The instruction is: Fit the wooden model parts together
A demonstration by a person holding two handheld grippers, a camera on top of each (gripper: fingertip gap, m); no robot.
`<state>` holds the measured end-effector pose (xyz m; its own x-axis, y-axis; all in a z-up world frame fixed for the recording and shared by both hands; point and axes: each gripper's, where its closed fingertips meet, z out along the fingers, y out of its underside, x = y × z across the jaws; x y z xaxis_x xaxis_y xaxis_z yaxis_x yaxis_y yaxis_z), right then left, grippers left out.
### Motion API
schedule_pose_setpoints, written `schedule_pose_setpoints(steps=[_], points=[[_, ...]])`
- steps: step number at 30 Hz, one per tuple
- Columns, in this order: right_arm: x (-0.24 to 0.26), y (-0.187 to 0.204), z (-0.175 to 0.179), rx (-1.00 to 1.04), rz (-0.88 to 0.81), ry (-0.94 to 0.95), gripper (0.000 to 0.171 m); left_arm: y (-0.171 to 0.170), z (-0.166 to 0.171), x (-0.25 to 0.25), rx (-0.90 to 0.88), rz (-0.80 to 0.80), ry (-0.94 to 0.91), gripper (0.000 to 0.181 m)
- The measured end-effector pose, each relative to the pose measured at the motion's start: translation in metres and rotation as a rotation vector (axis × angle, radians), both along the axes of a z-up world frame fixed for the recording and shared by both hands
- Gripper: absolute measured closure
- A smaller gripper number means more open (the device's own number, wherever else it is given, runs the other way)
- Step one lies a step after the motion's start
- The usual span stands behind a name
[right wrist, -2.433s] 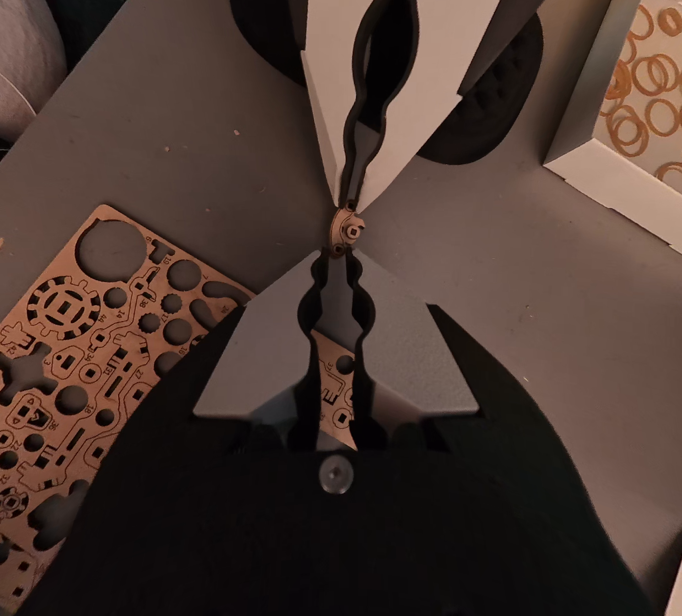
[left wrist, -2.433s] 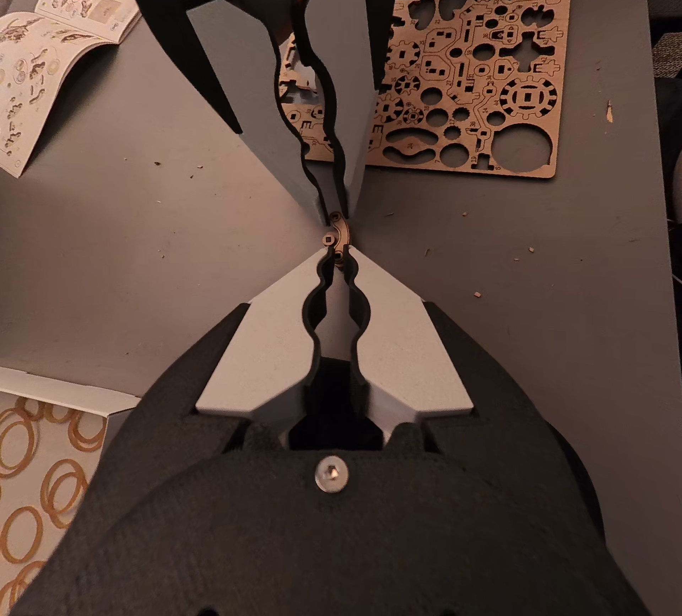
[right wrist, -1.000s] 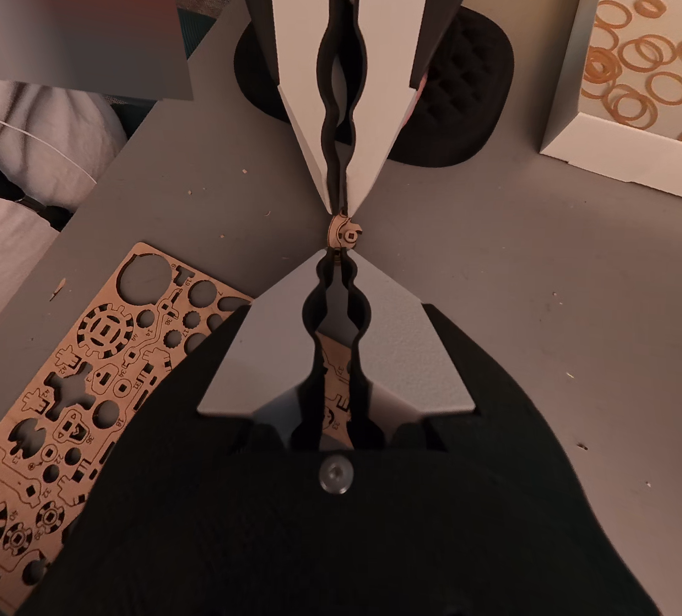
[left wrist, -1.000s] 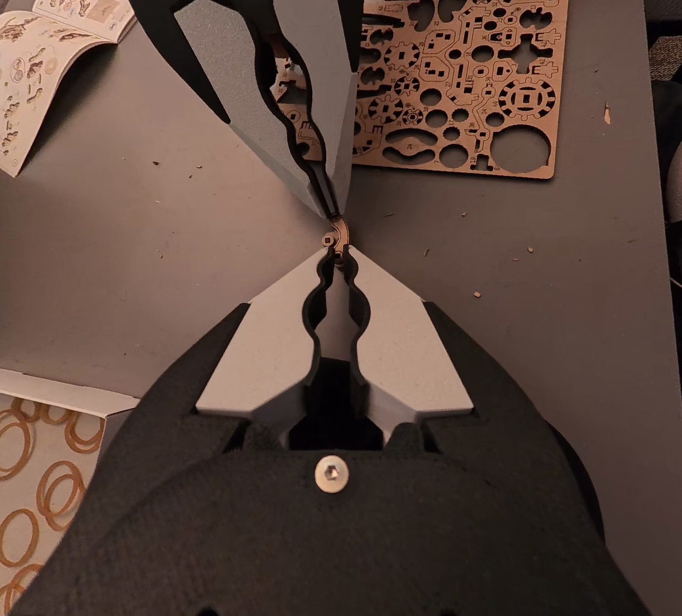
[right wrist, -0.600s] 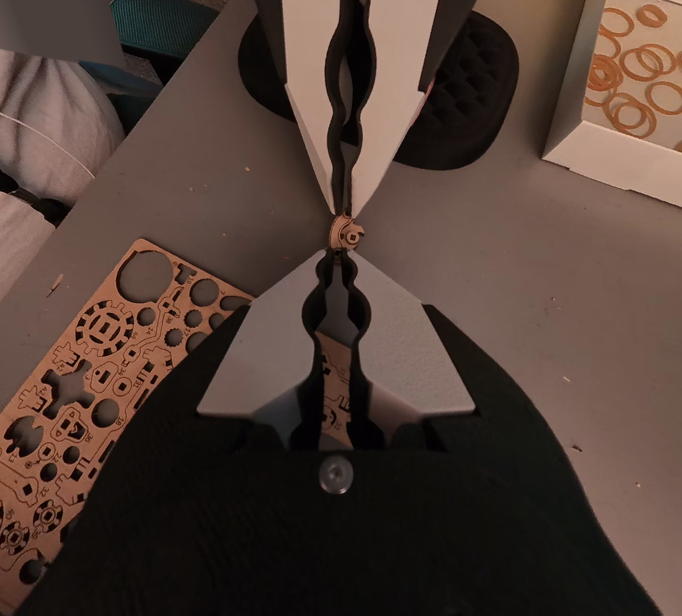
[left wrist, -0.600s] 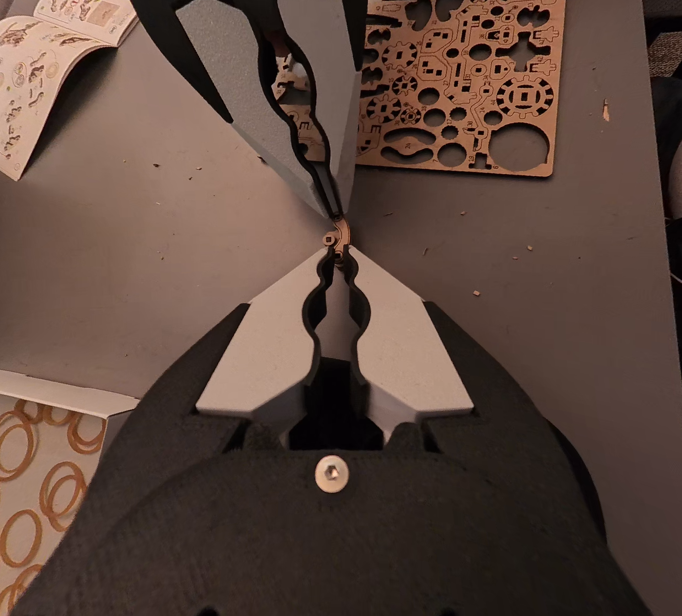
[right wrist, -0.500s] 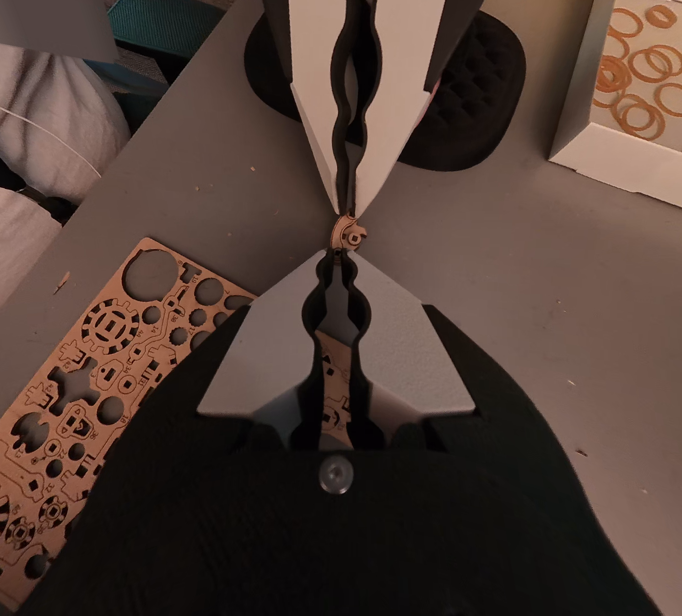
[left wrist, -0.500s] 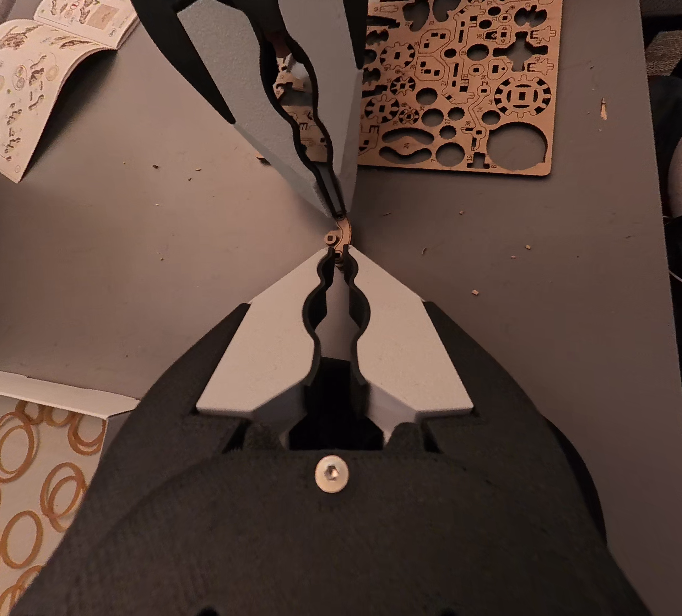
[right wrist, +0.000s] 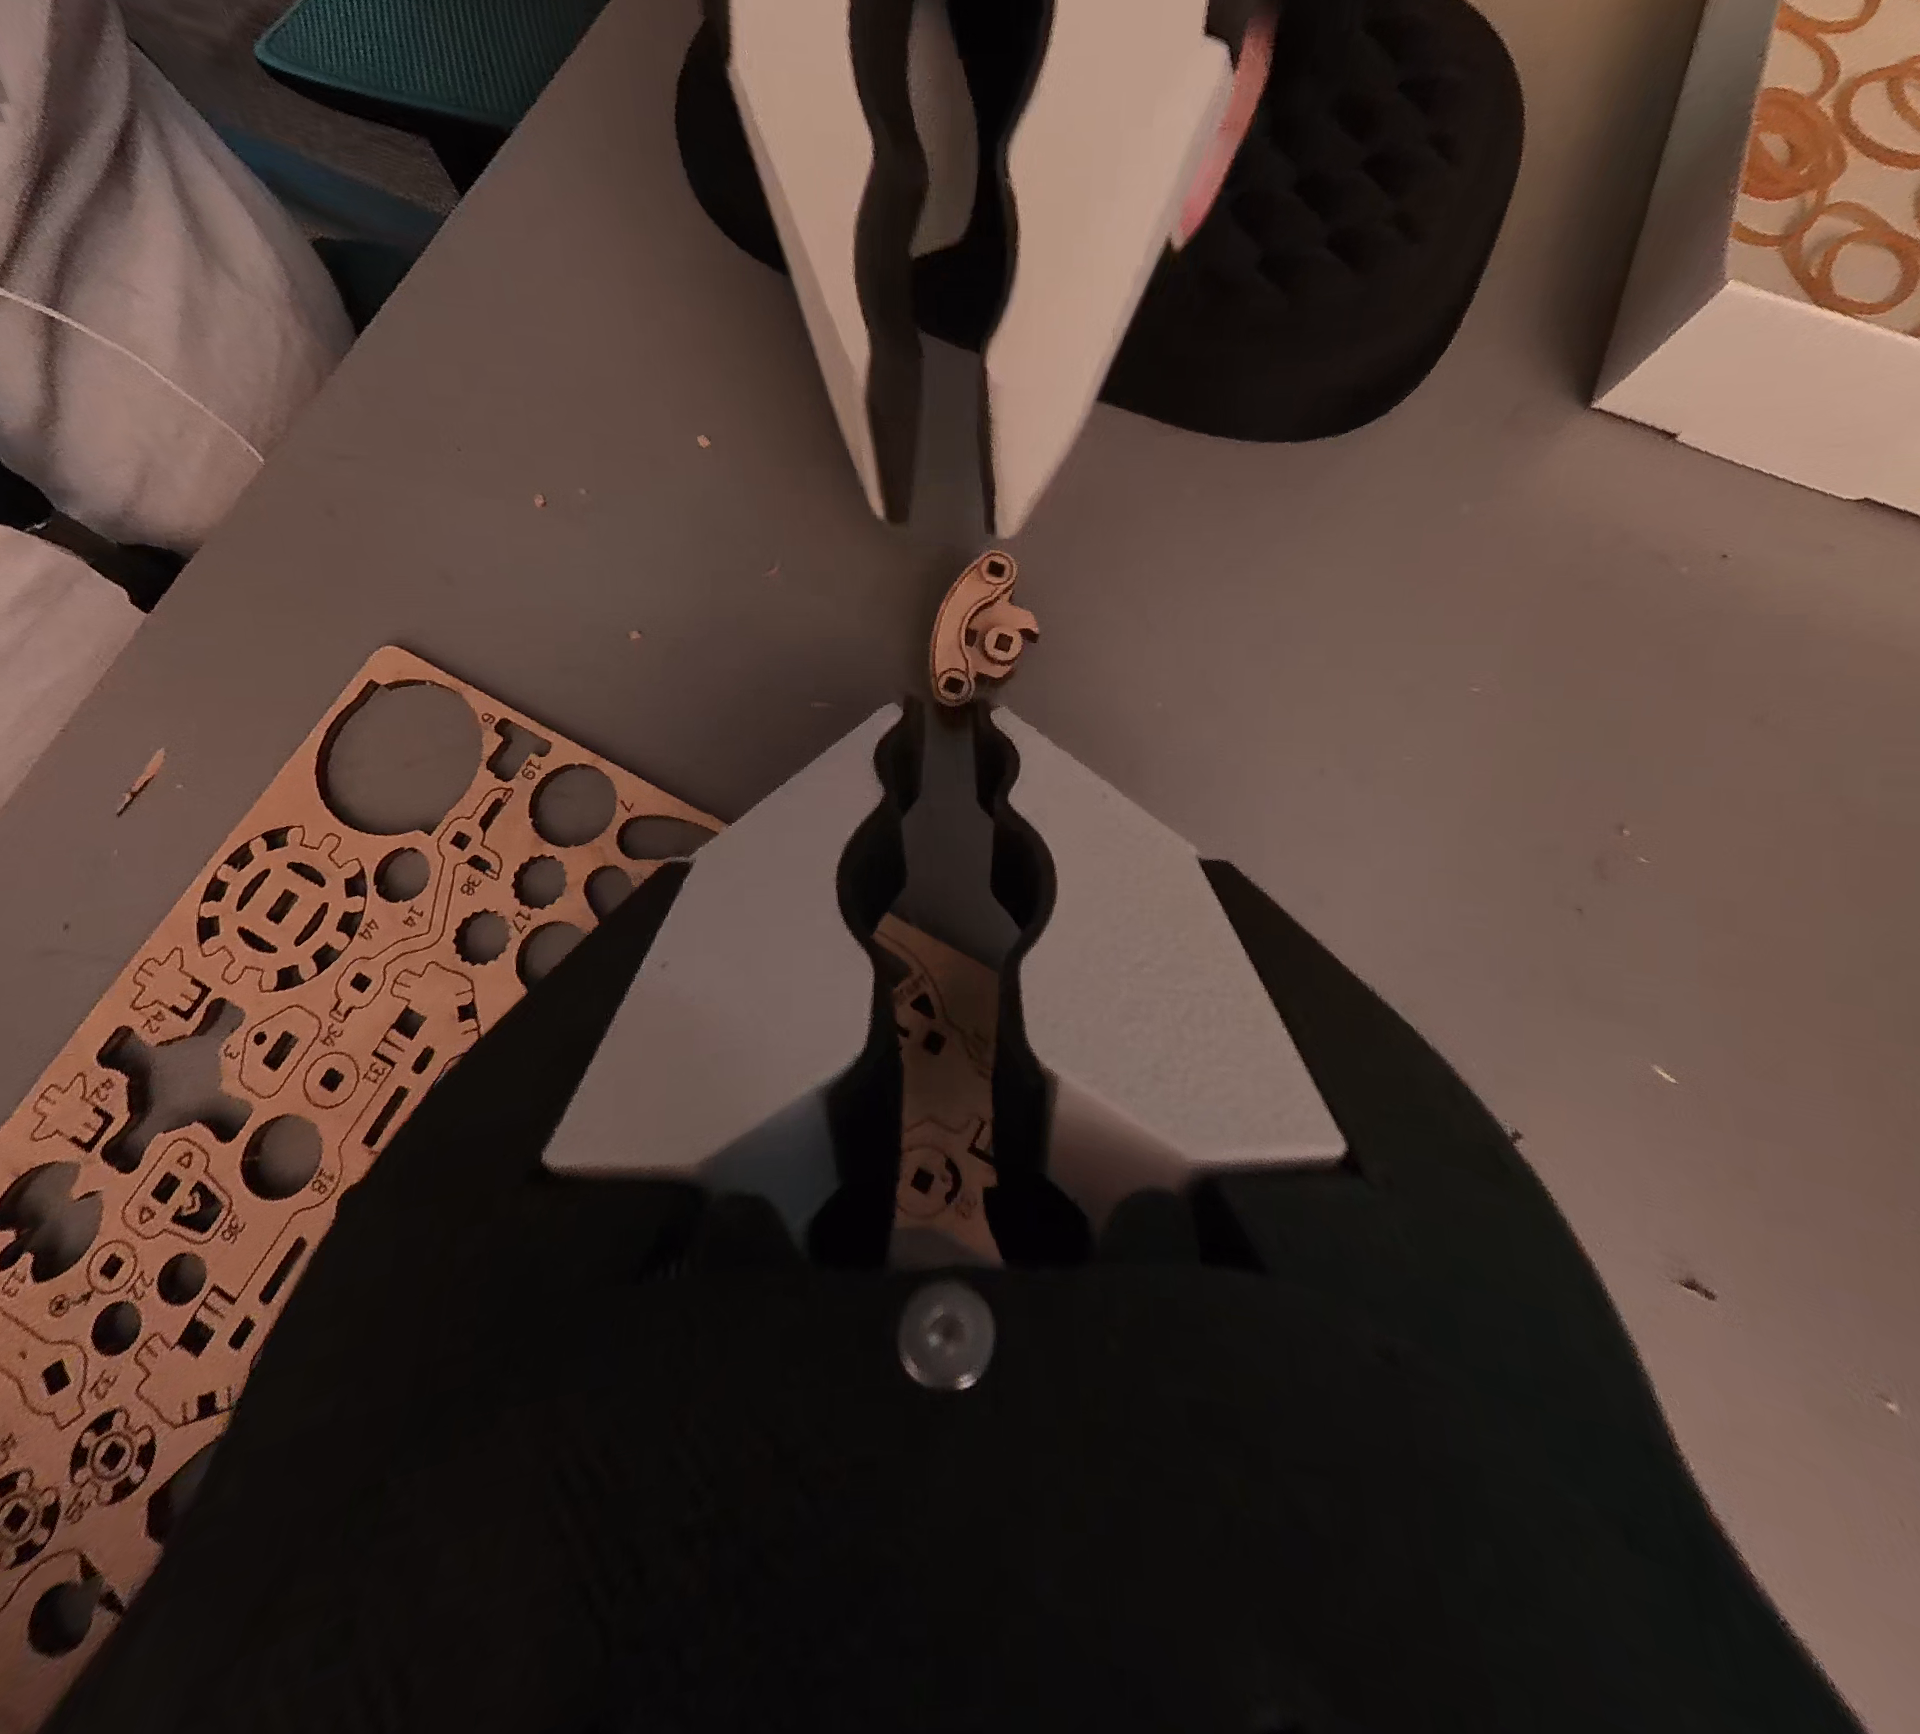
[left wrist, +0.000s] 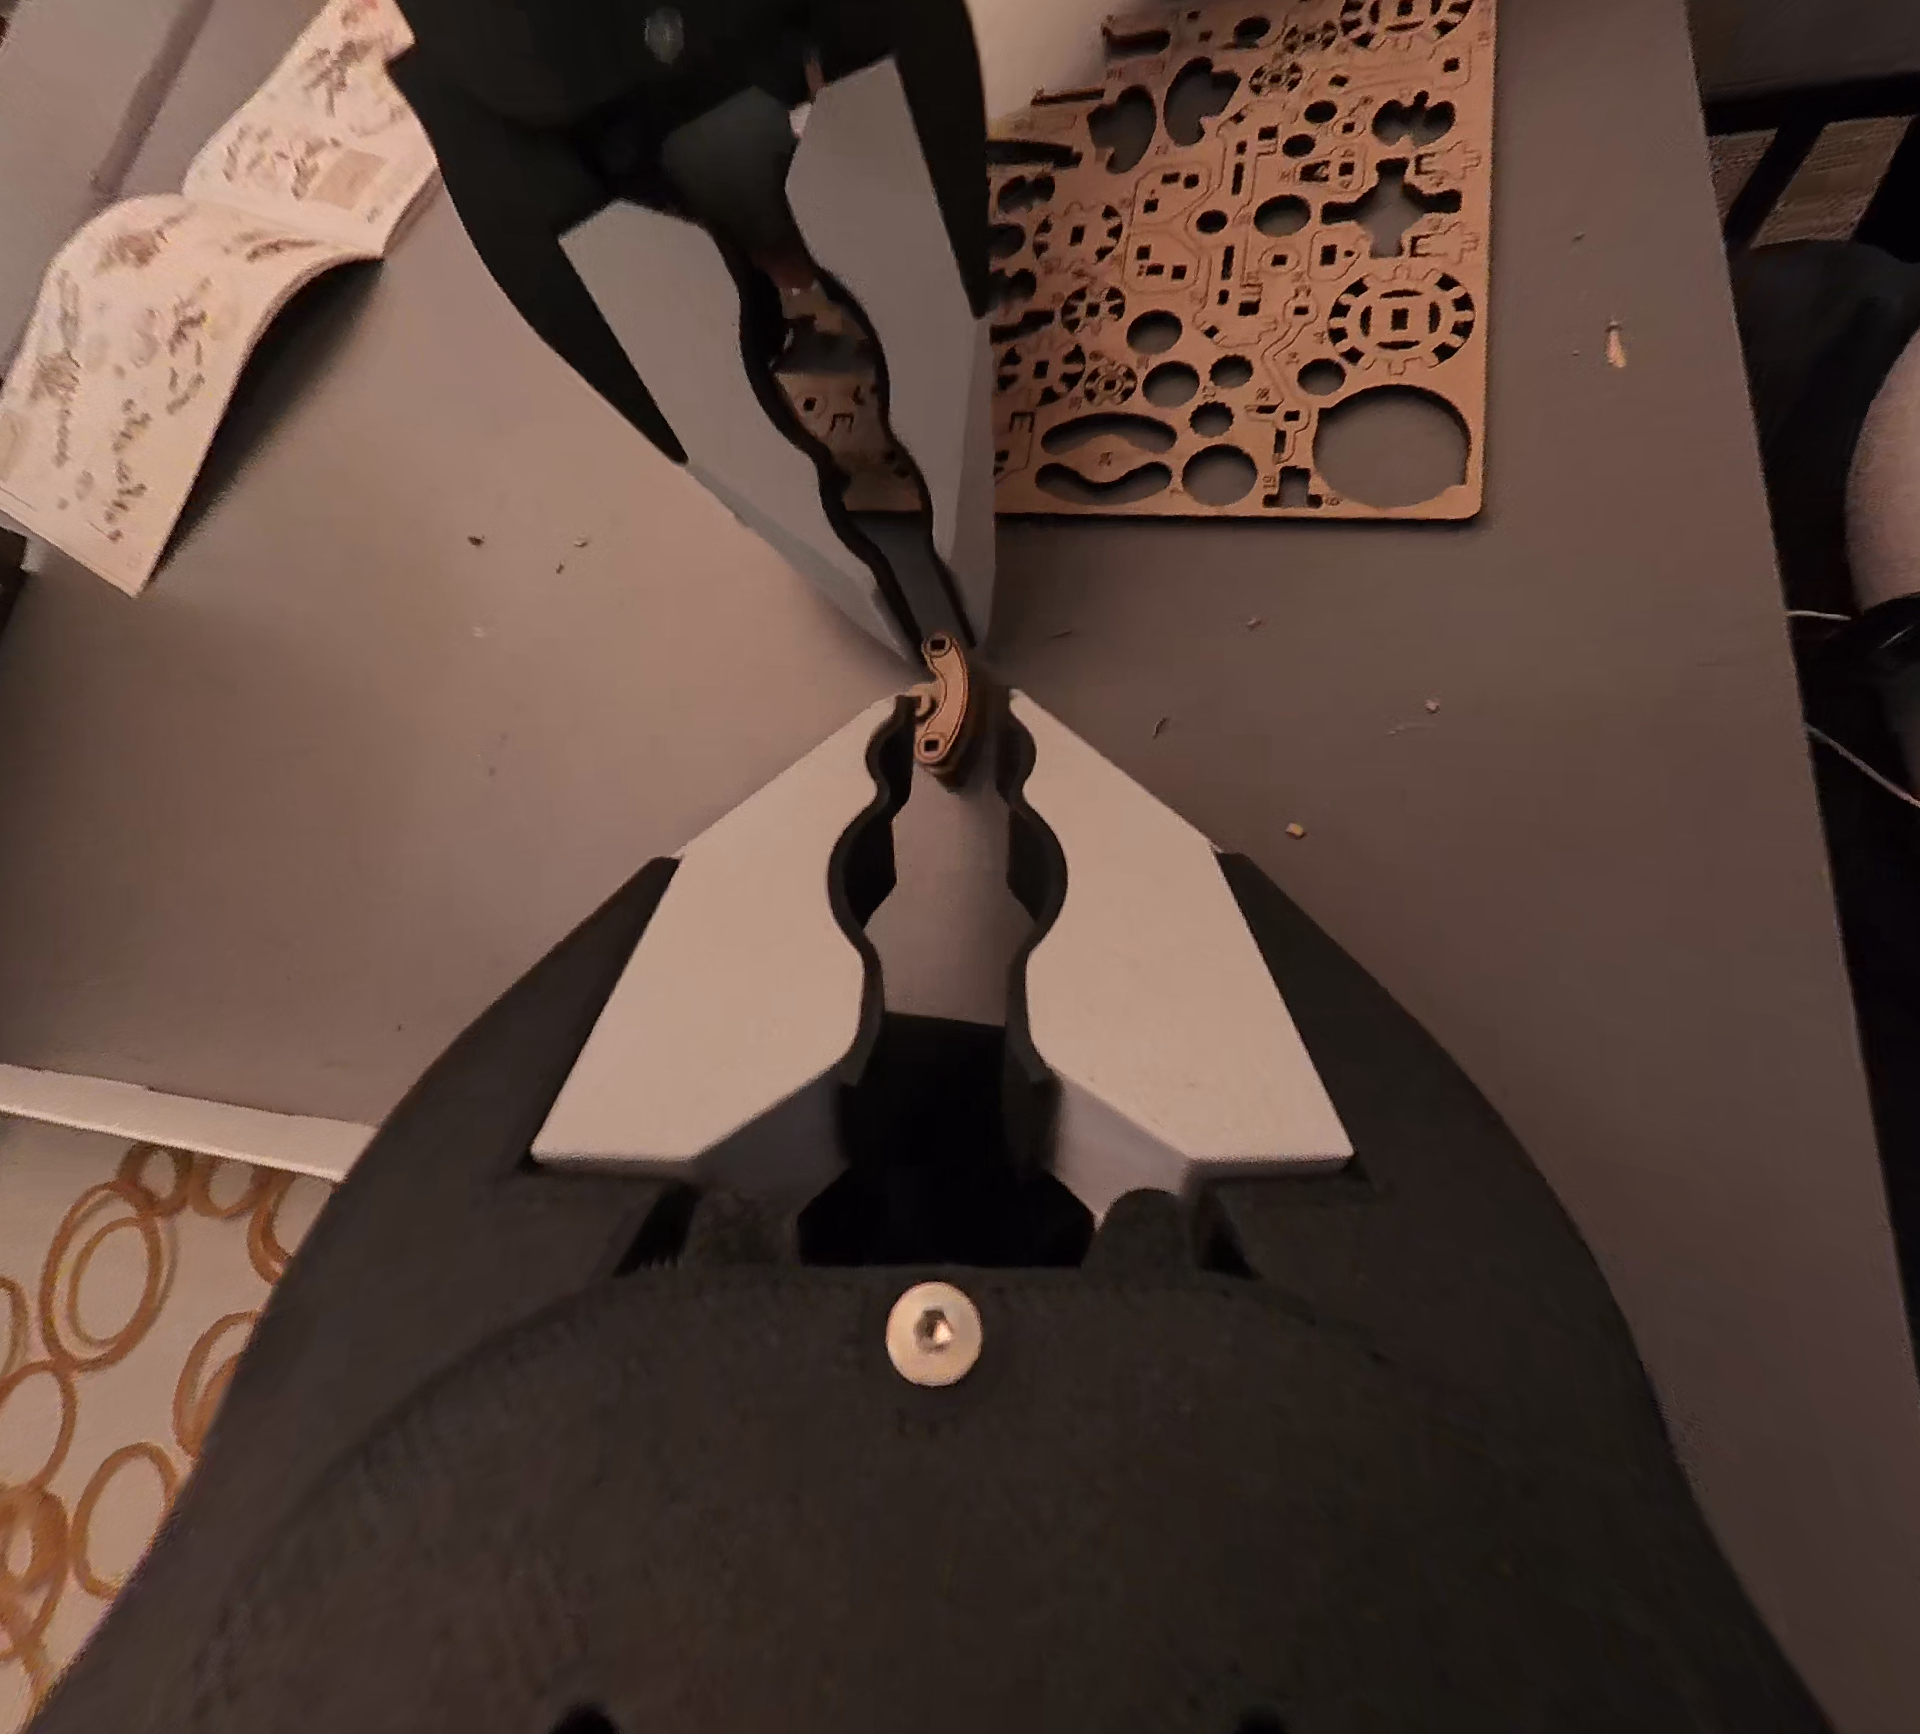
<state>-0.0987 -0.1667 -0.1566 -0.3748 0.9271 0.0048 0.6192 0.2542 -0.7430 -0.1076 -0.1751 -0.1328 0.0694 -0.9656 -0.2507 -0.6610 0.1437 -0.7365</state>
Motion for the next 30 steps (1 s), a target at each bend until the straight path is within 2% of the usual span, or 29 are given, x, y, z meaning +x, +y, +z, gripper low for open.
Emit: schedule_pose_setpoints(steps=[8,30], points=[[0.0,0.0,-0.002,-0.008,0.001,-0.001,0.167,0.004,-0.014,0.01,0.122,0.025,0.098,0.166],[0.0,0.0,0.003,-0.015,-0.002,0.015,0.165,0.004,-0.018,0.01,0.135,0.015,0.098,0.176]])
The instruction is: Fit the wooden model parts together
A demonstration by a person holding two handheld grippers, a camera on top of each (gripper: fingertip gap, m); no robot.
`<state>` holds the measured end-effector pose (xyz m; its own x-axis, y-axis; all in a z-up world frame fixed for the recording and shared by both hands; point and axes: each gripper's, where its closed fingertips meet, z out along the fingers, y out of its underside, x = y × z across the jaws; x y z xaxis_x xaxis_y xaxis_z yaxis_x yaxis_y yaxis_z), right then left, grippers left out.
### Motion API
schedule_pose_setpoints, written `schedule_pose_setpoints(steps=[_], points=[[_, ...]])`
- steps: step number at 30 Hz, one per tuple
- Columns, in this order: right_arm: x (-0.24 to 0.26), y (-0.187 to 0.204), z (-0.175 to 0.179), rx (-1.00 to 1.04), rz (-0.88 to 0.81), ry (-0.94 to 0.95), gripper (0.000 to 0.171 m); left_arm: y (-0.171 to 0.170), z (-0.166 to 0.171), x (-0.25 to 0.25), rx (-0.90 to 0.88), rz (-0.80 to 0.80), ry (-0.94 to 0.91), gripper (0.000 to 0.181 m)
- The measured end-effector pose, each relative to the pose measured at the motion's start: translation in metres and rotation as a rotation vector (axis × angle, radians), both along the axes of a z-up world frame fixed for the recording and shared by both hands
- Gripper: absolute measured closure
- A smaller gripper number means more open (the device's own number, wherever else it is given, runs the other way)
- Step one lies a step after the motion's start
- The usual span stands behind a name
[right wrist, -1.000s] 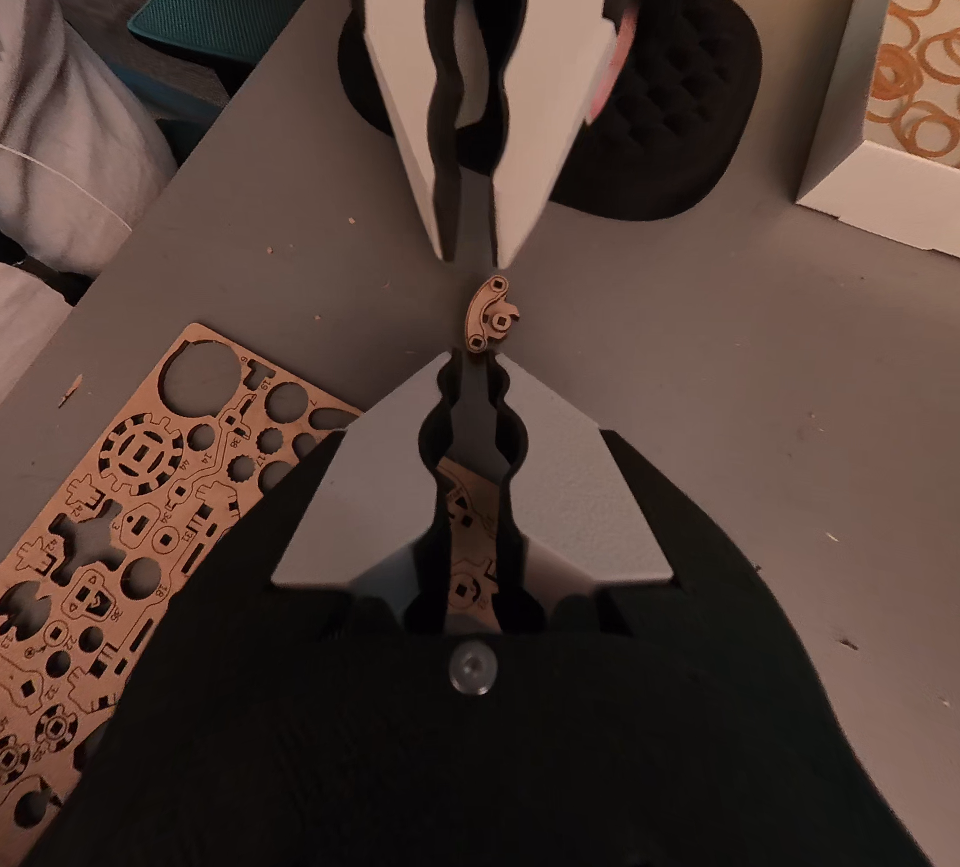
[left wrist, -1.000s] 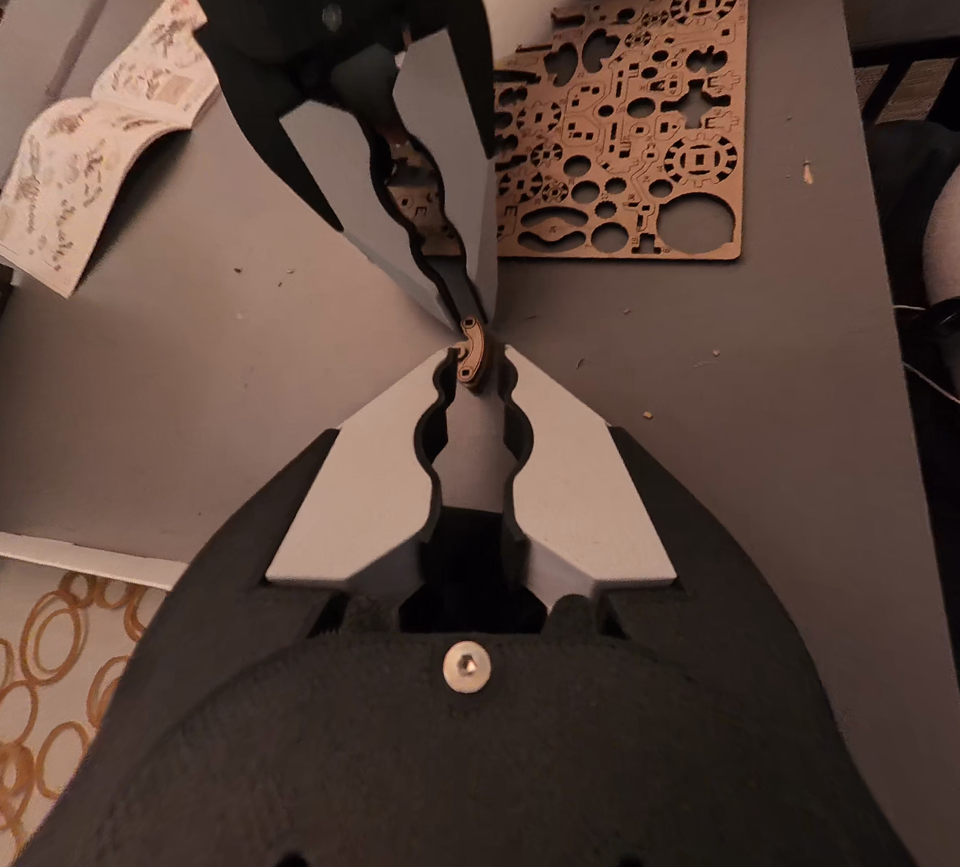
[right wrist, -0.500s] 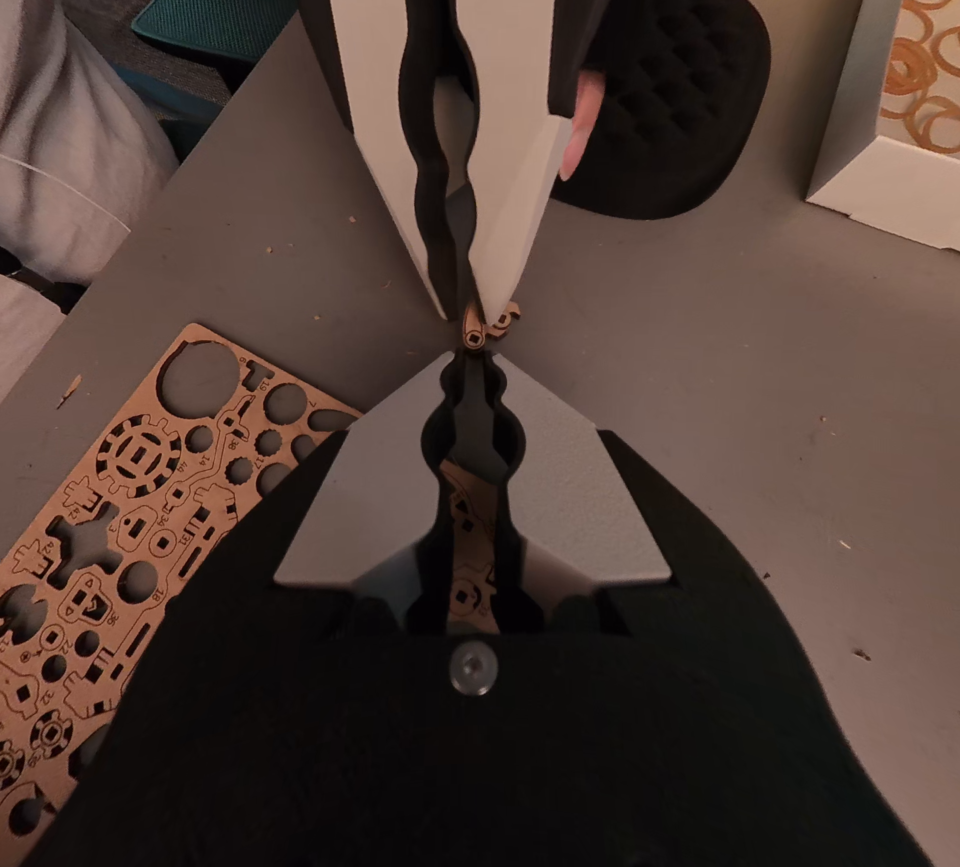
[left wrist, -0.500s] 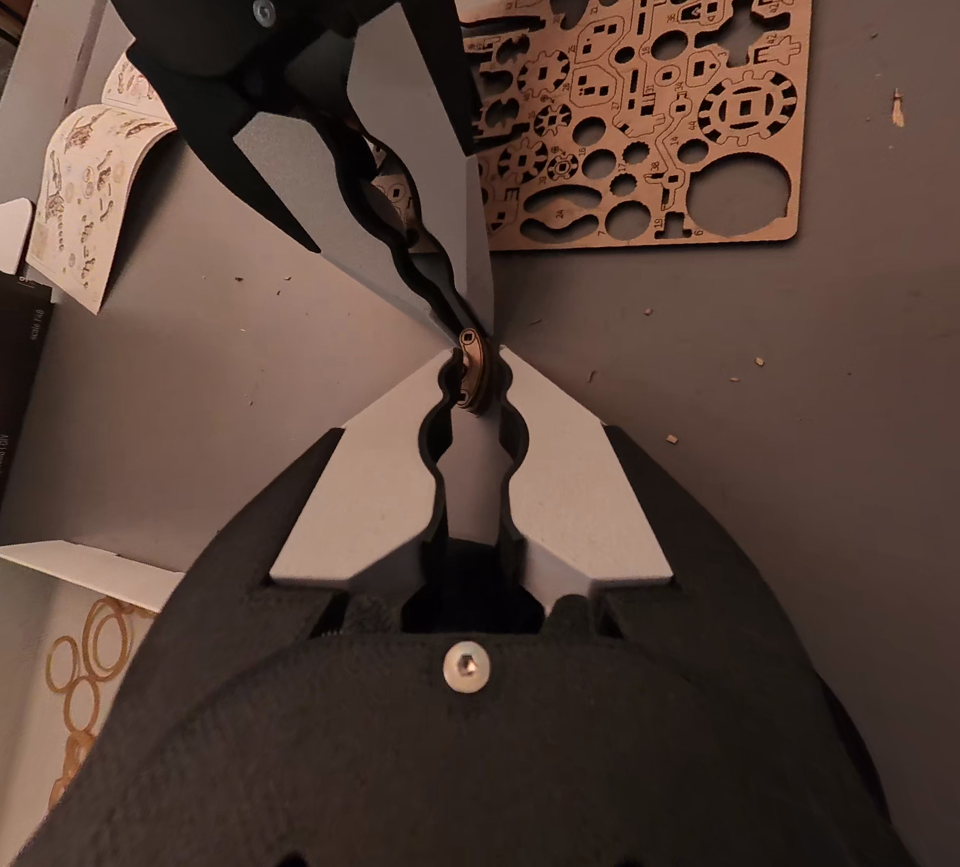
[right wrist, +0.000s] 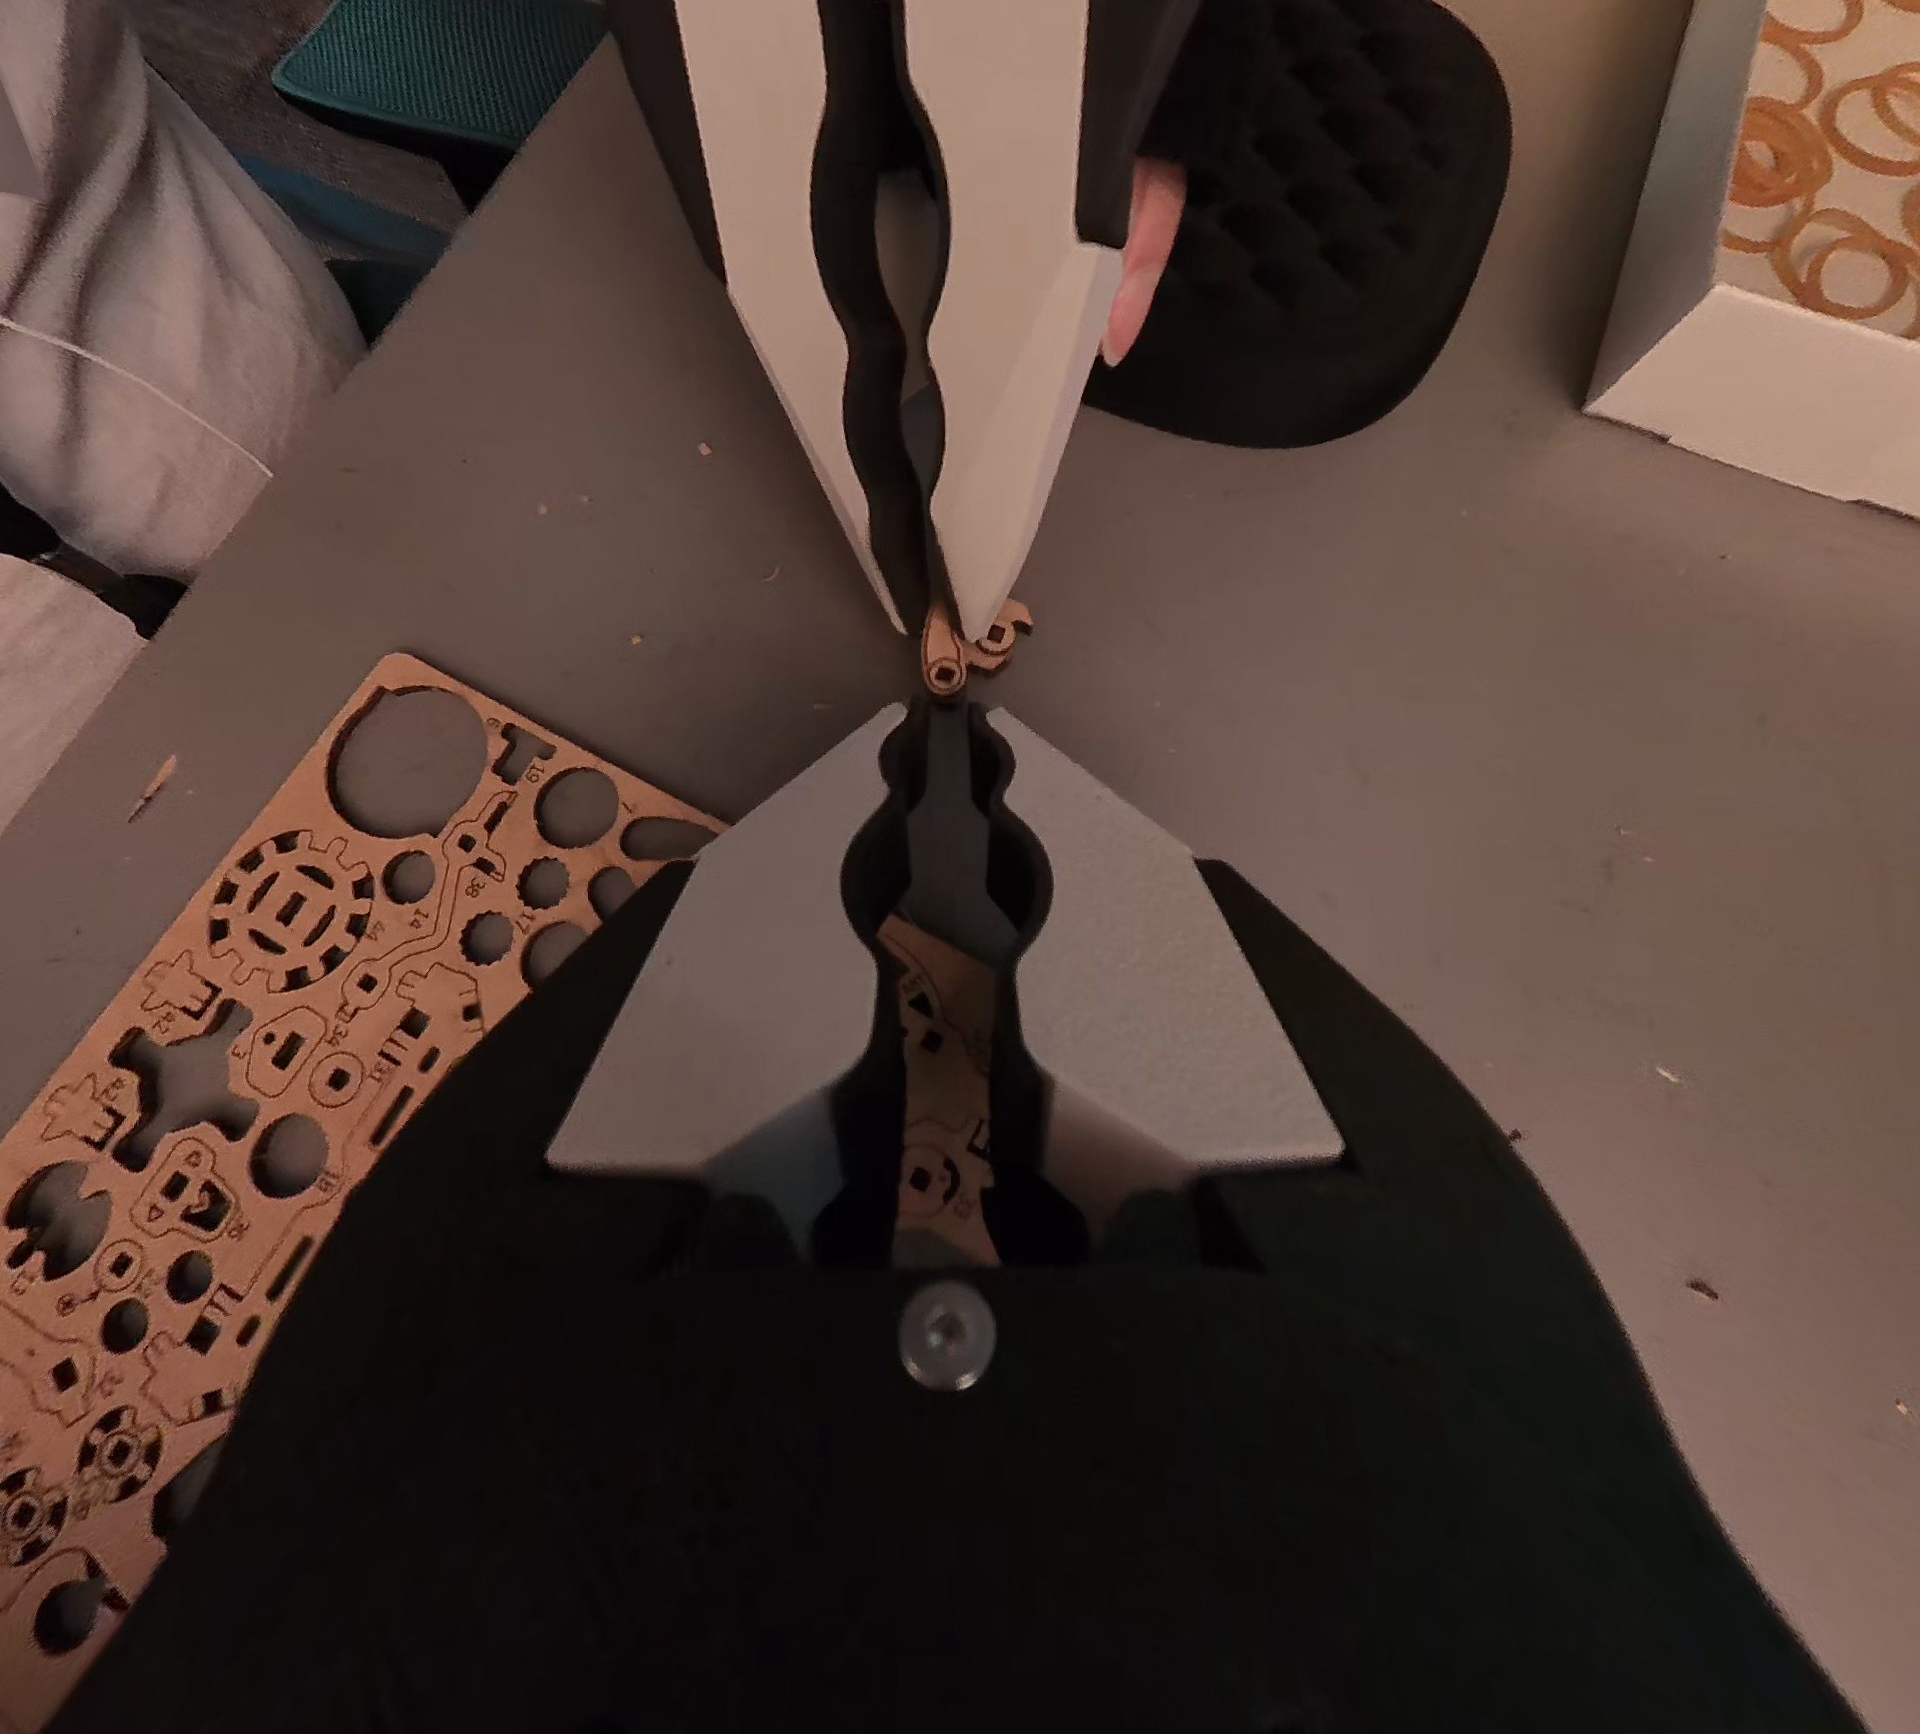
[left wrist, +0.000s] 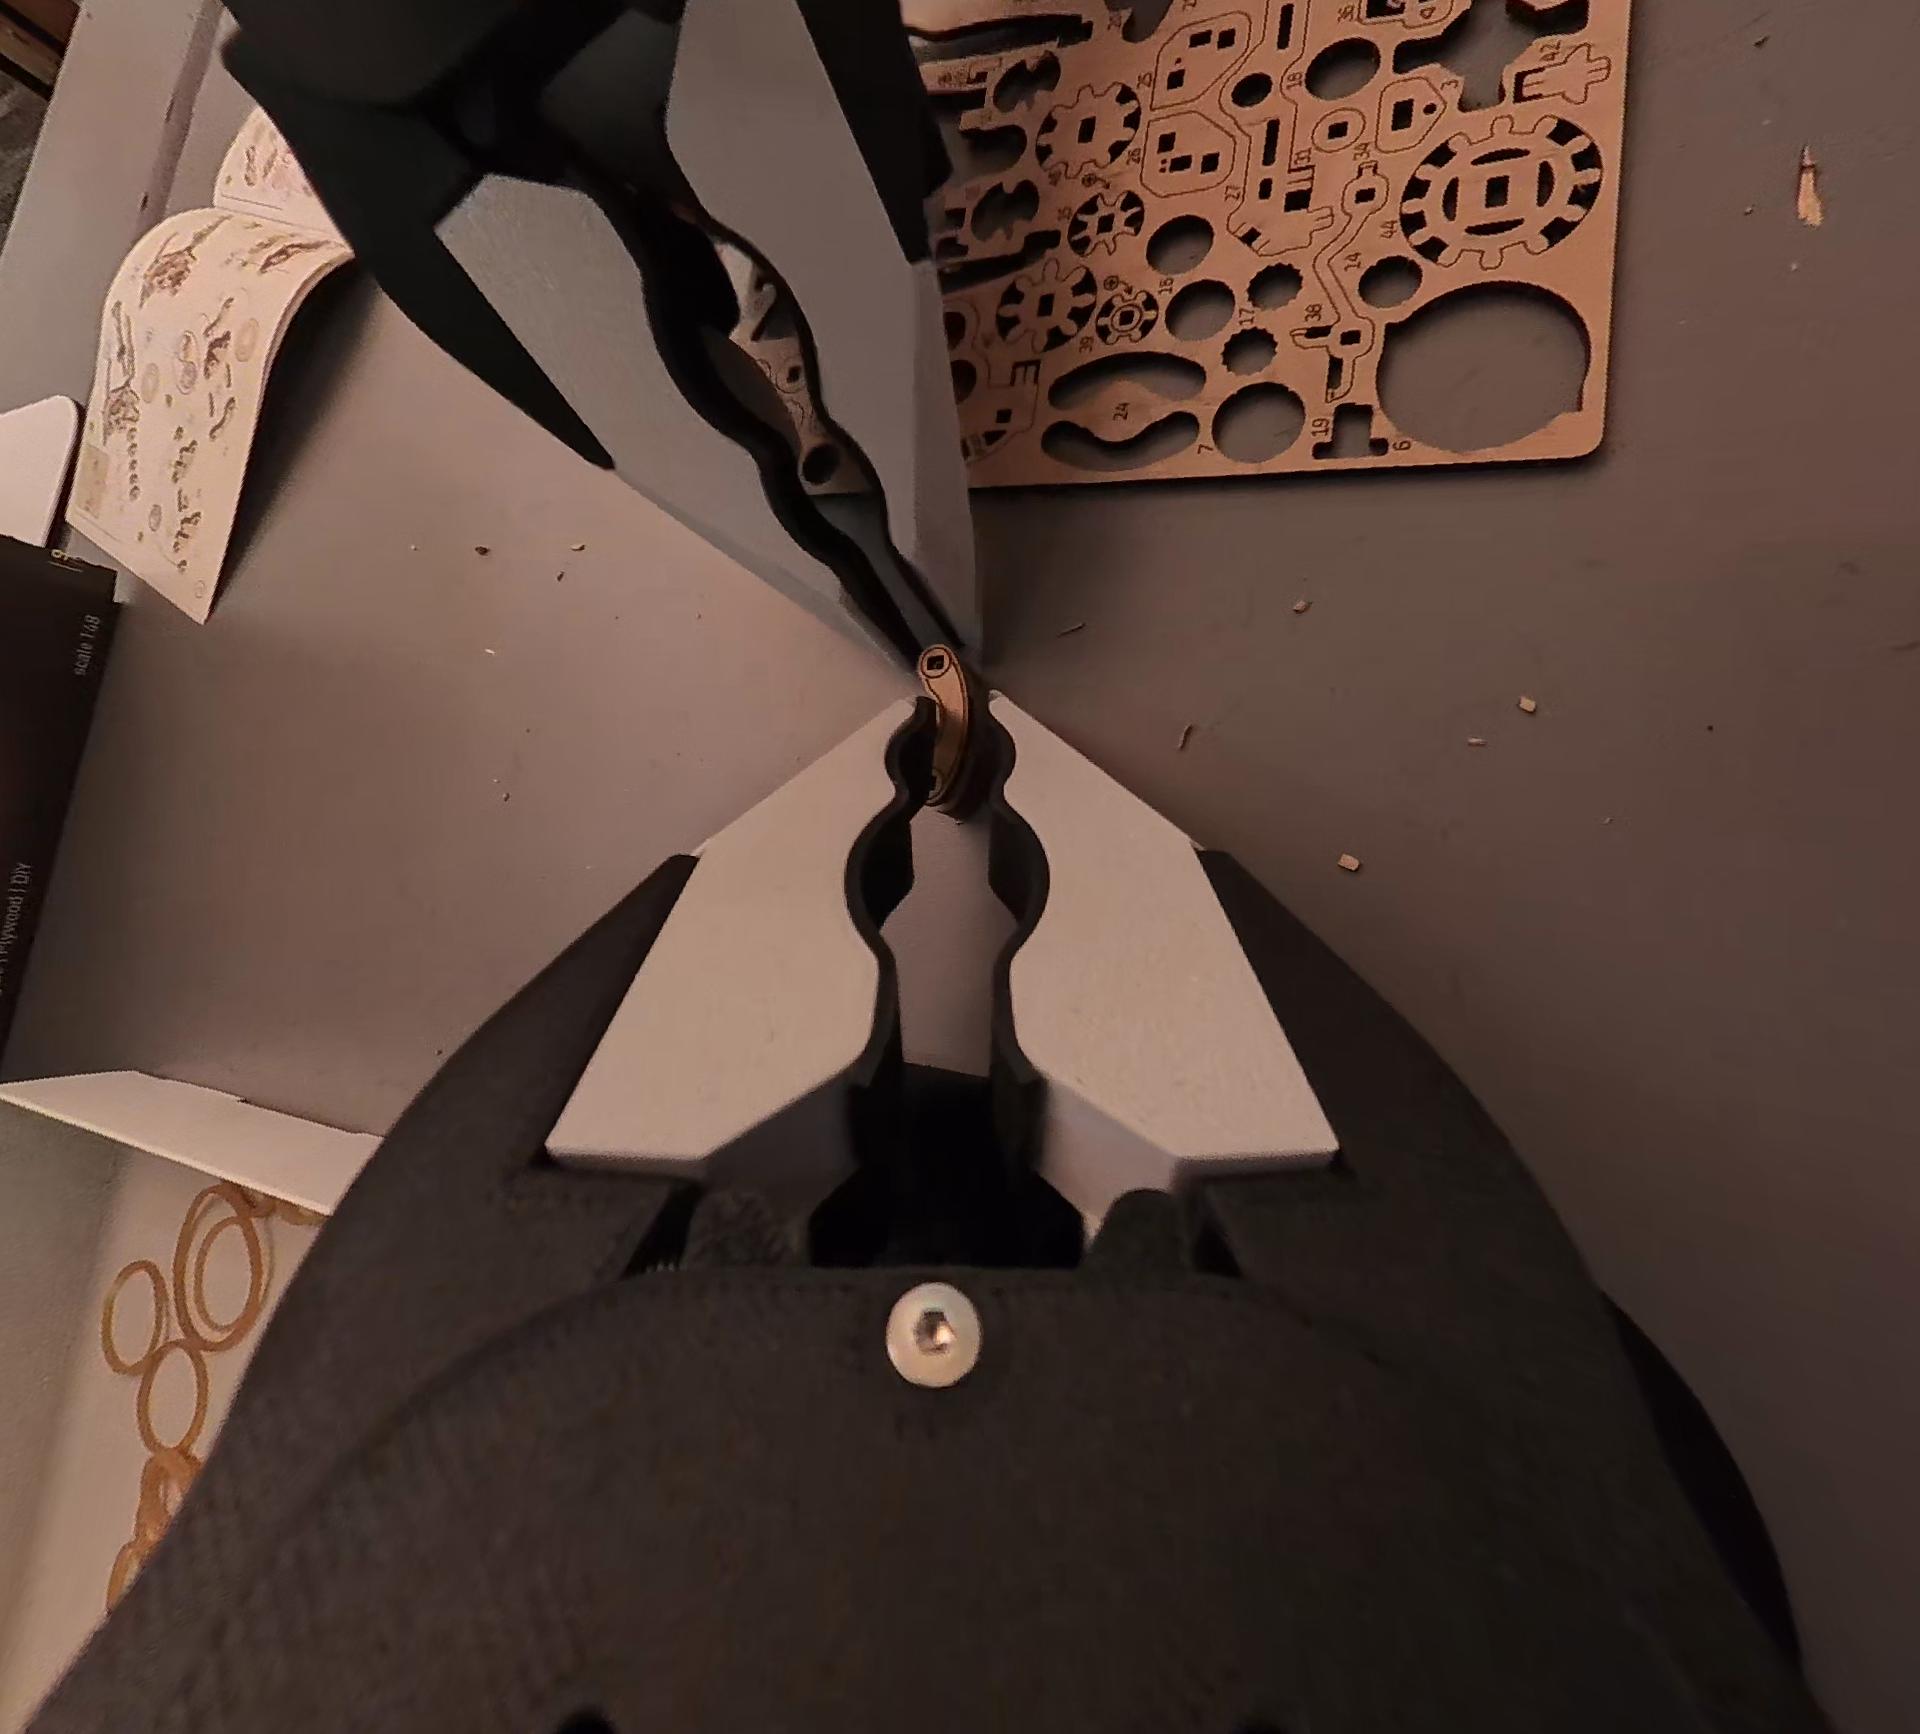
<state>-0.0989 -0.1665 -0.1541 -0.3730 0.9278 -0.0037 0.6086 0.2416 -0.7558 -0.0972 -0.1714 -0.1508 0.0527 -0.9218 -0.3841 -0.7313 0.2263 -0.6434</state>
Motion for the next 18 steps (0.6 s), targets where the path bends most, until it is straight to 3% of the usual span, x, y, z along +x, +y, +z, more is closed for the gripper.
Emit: schedule_pose_setpoints(steps=[4,18], points=[[-0.003,0.0,0.02,-0.073,-0.011,0.093,0.166,0.0,0.0,0.0,0.003,0.0,-0.001,0.176],[-0.002,0.0,0.01,0.017,0.013,0.071,0.16,0.0,0.0,0.0,0.025,-0.002,0.0,0.176]])
